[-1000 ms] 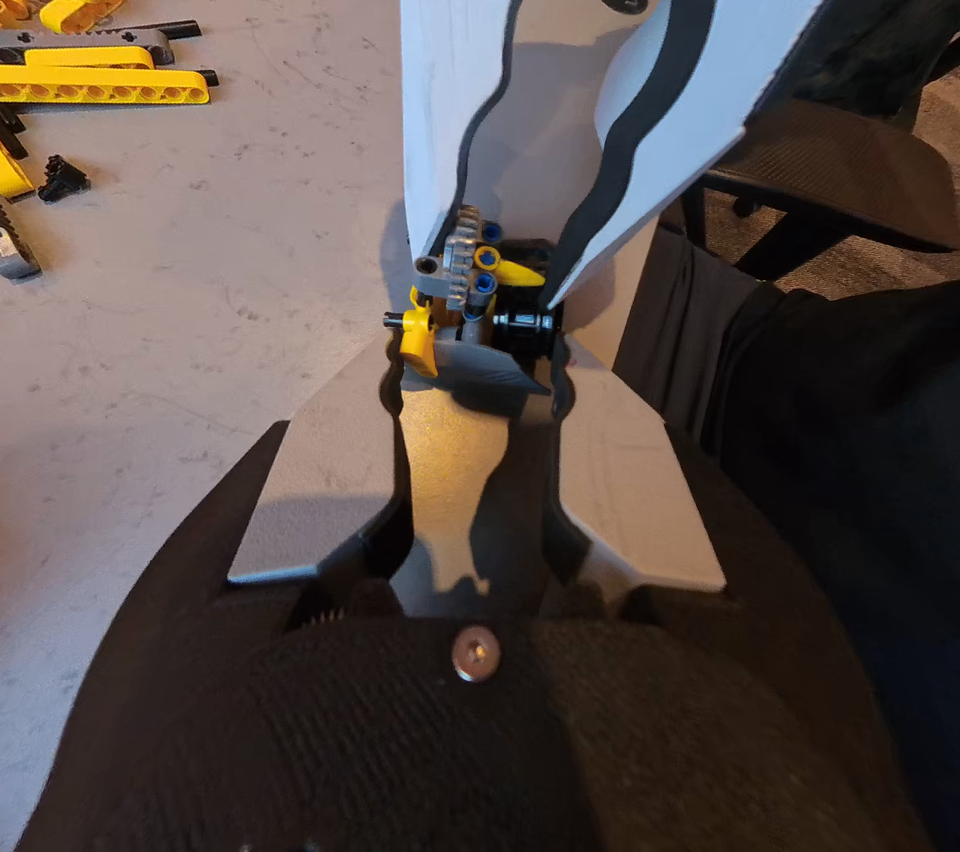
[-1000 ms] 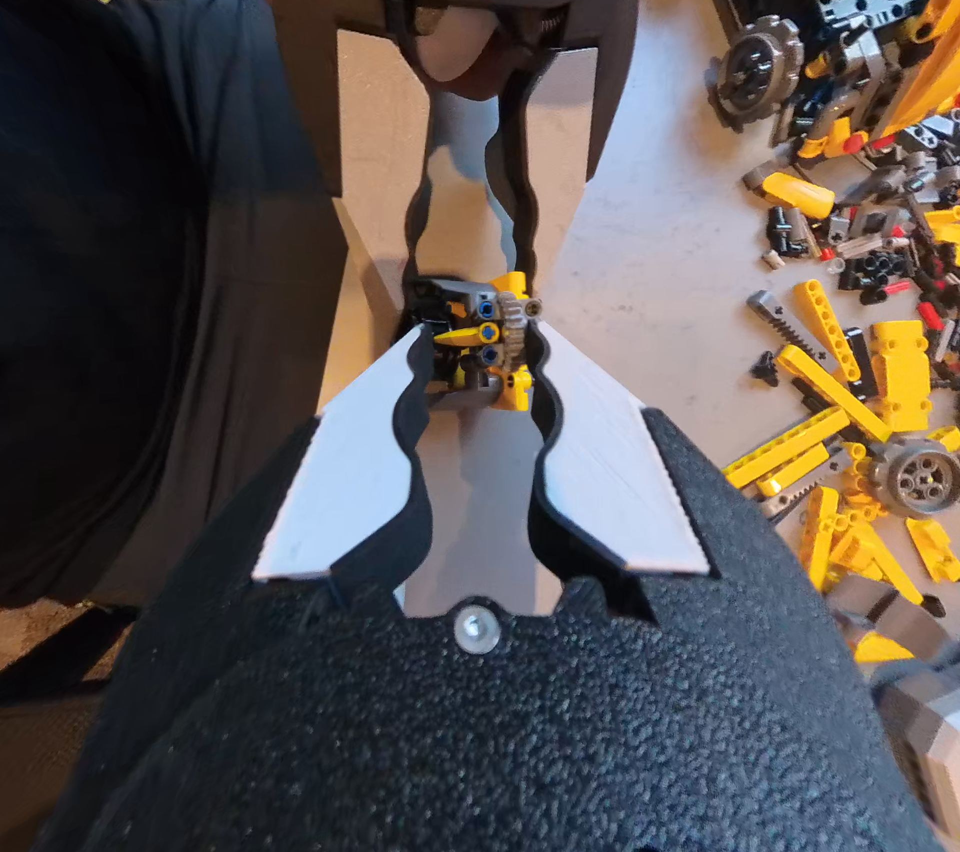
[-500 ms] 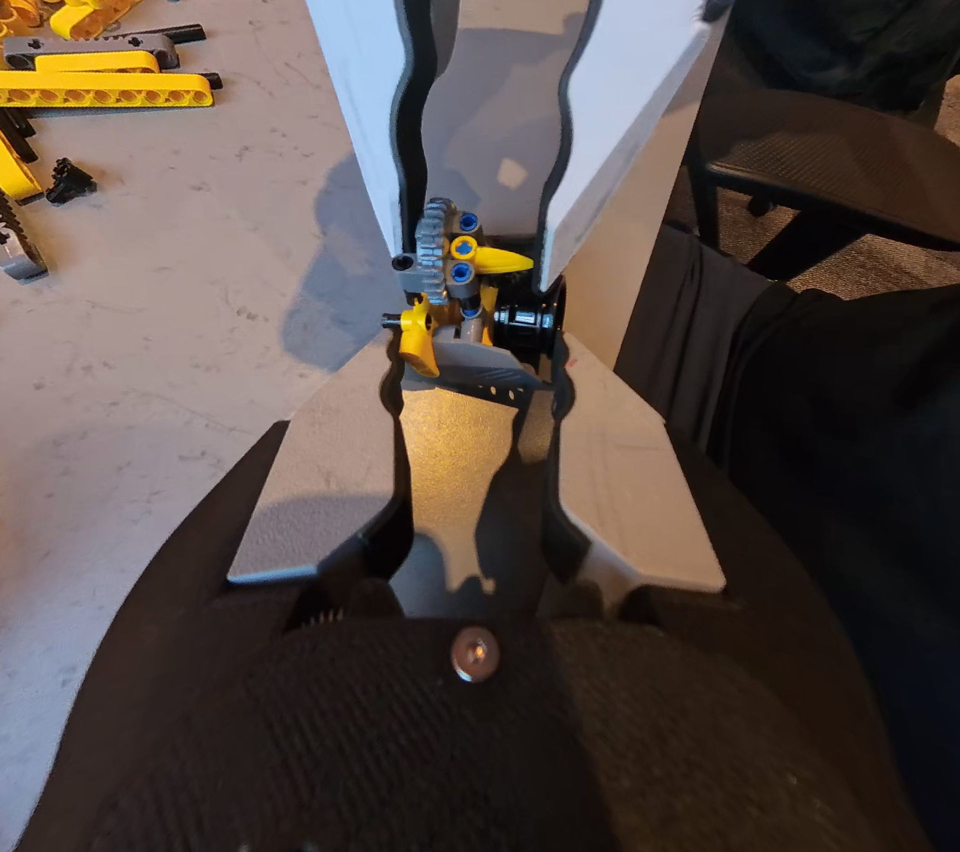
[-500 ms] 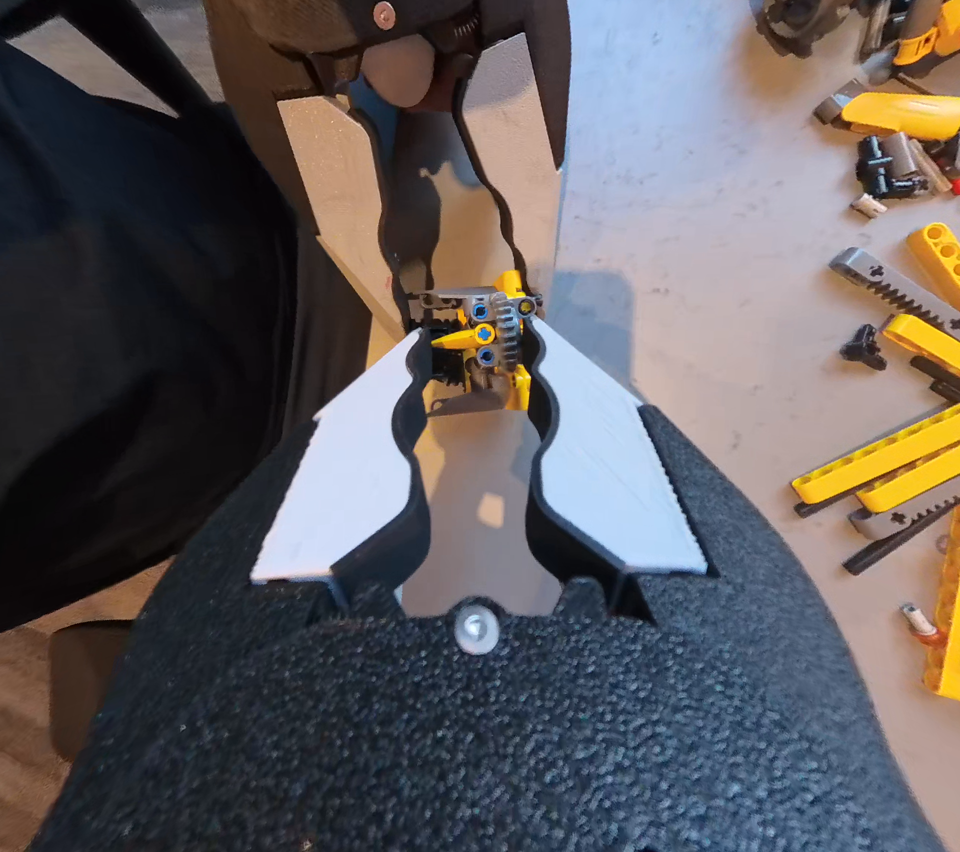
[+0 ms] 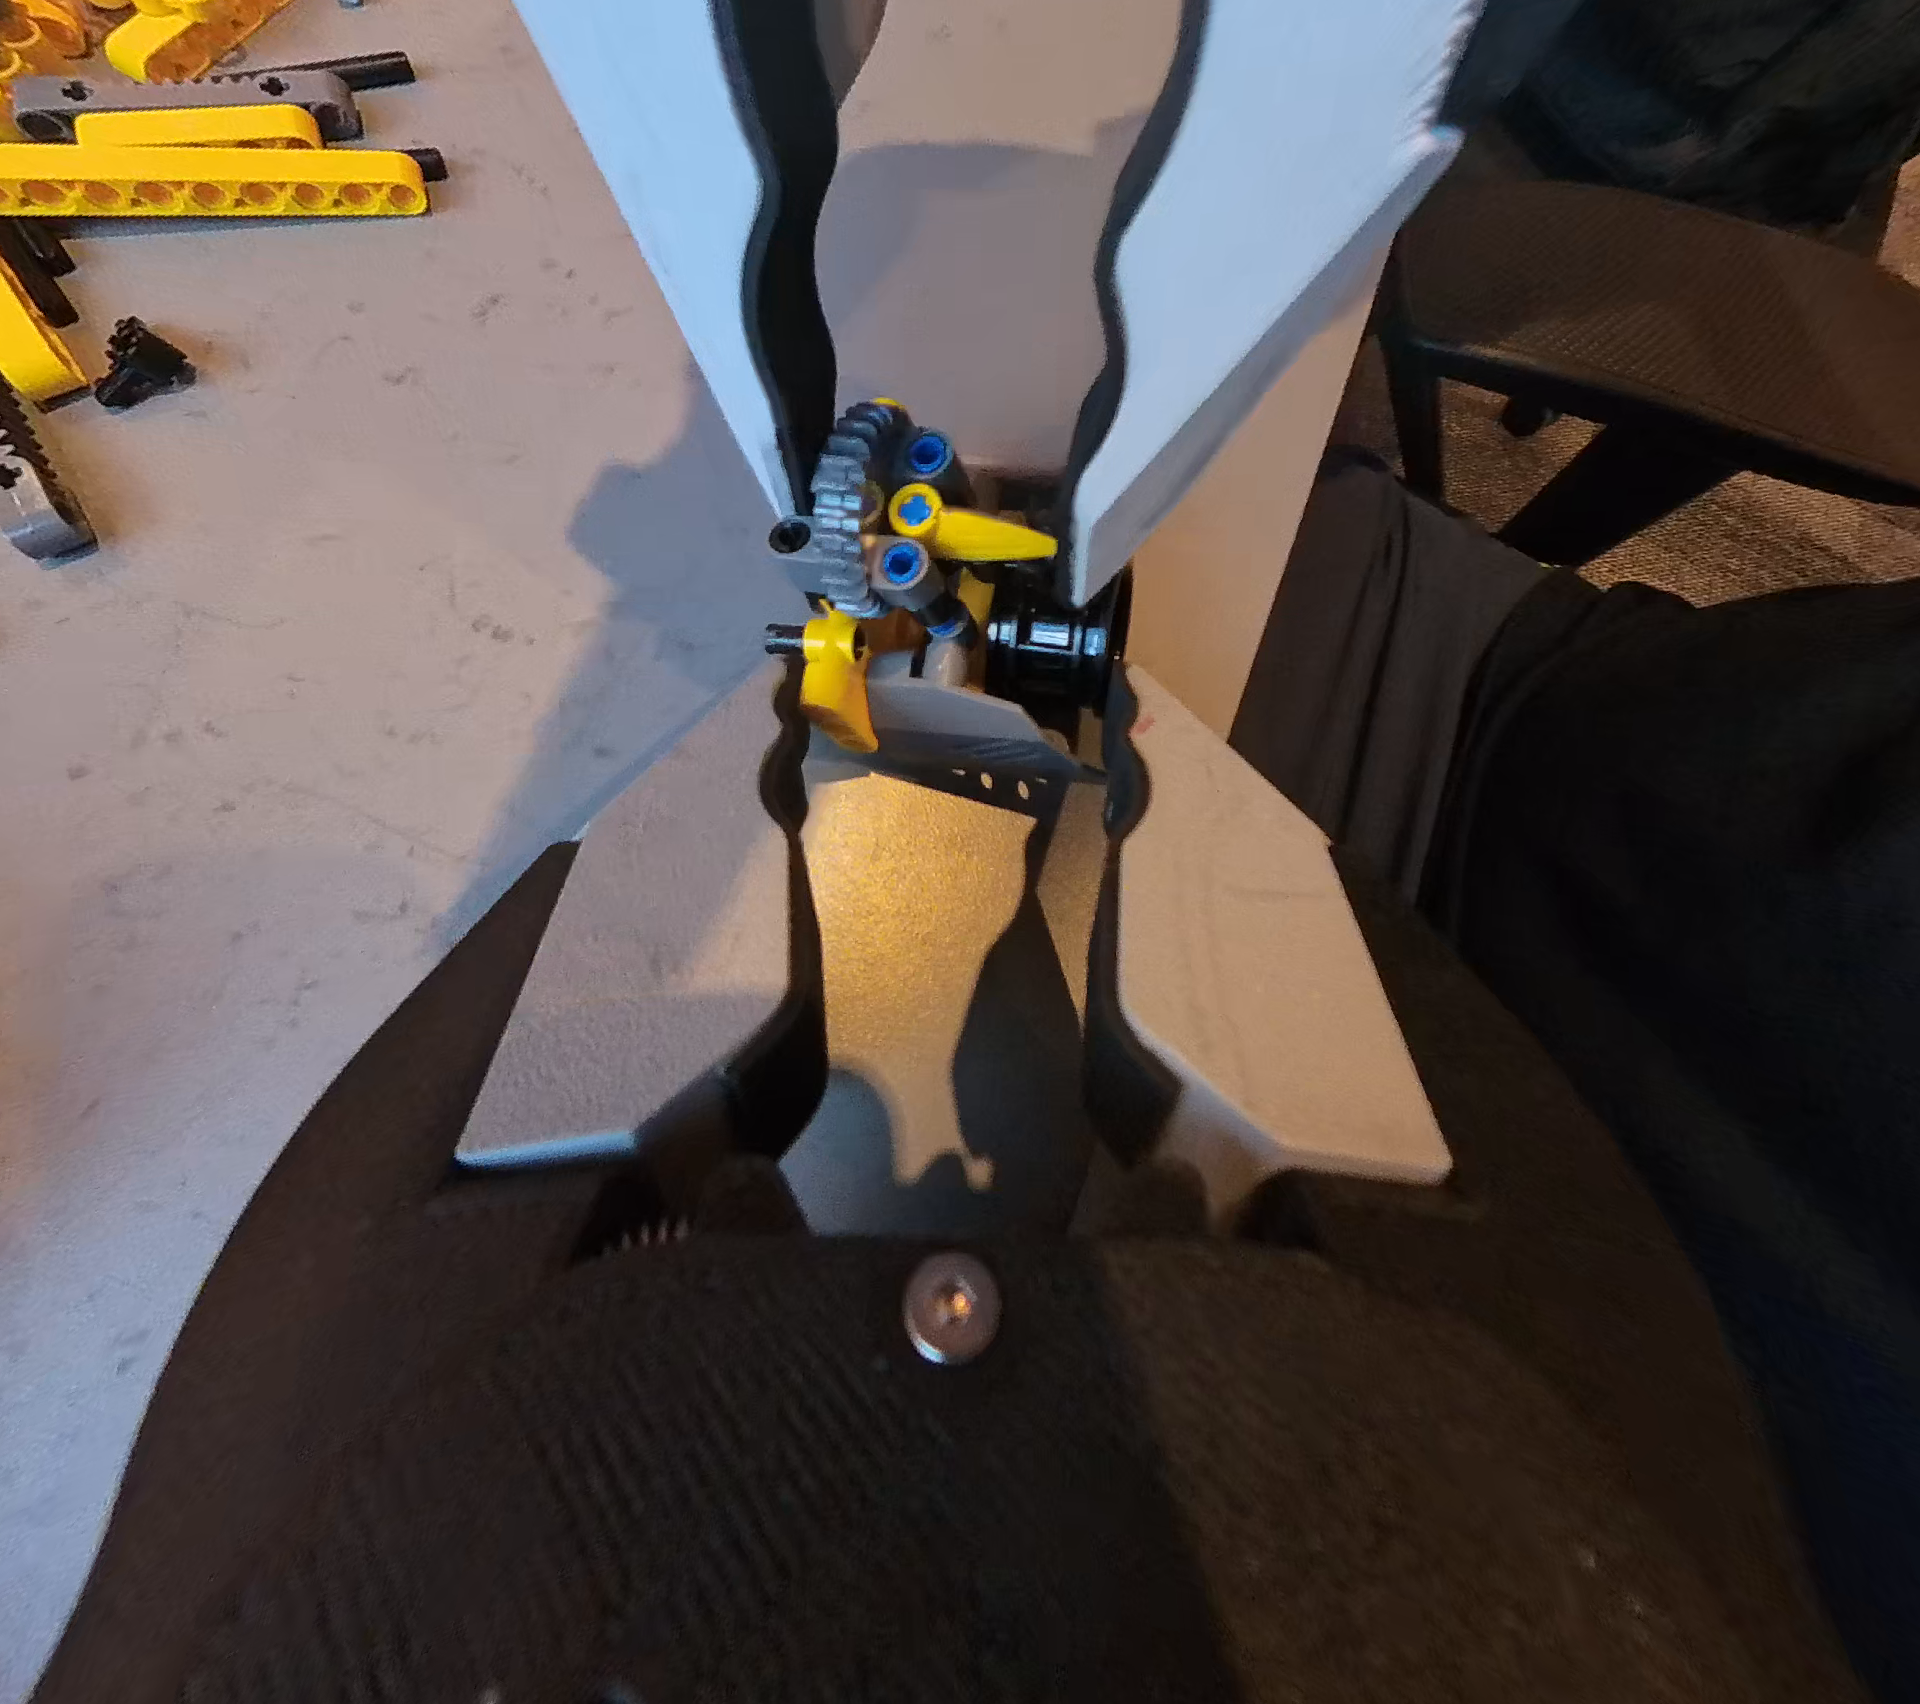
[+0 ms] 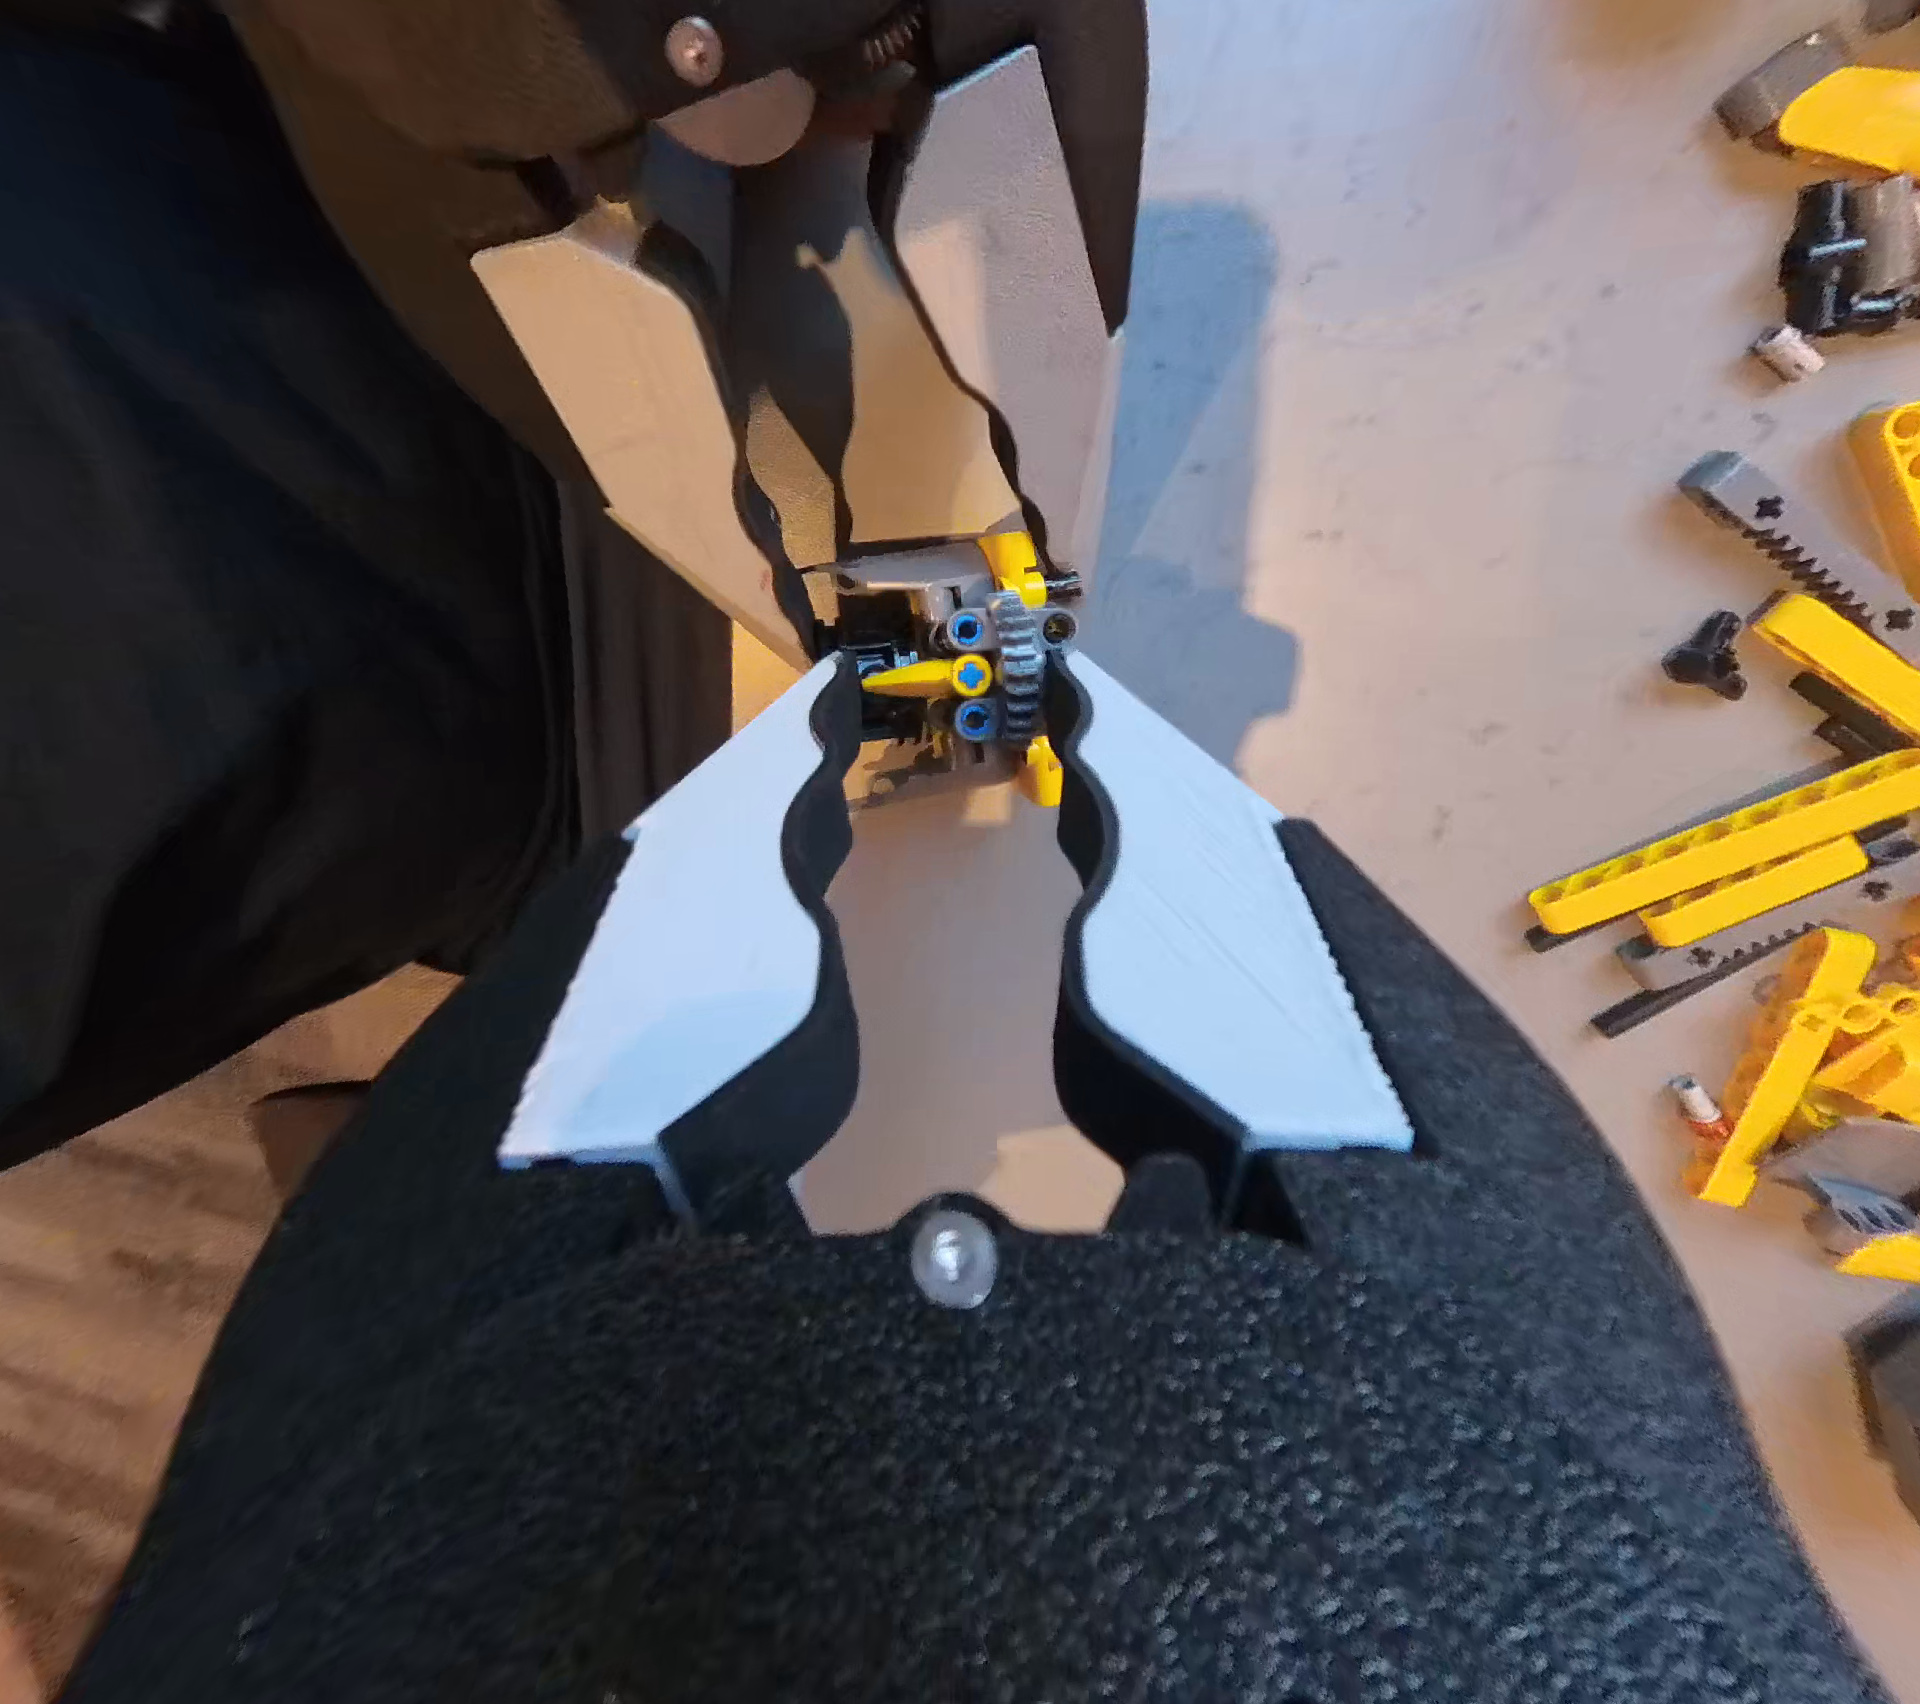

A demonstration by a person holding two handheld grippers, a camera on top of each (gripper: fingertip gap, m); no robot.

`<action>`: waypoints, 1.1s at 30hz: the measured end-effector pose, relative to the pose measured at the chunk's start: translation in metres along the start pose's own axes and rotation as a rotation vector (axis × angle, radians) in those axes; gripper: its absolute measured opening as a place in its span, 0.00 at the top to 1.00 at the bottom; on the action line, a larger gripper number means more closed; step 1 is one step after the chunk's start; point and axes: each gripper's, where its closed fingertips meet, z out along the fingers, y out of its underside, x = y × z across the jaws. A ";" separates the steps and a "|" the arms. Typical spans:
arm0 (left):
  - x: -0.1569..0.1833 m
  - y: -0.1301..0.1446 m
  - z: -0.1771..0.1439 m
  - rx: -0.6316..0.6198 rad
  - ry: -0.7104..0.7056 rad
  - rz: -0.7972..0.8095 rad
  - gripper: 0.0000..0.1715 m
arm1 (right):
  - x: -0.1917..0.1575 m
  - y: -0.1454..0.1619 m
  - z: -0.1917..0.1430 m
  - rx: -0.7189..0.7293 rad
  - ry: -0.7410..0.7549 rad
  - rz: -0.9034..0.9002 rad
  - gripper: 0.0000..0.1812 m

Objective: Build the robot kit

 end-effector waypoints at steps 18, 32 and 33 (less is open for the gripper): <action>0.000 -0.003 0.000 0.007 0.013 -0.010 0.67 | 0.003 -0.005 -0.004 0.180 -0.164 0.154 0.80; 0.002 -0.004 -0.003 0.019 0.084 -0.085 0.67 | 0.003 -0.024 -0.049 0.749 -0.450 0.308 0.80; 0.003 -0.004 -0.003 0.019 0.086 -0.083 0.67 | 0.003 -0.023 -0.049 0.761 -0.458 0.305 0.80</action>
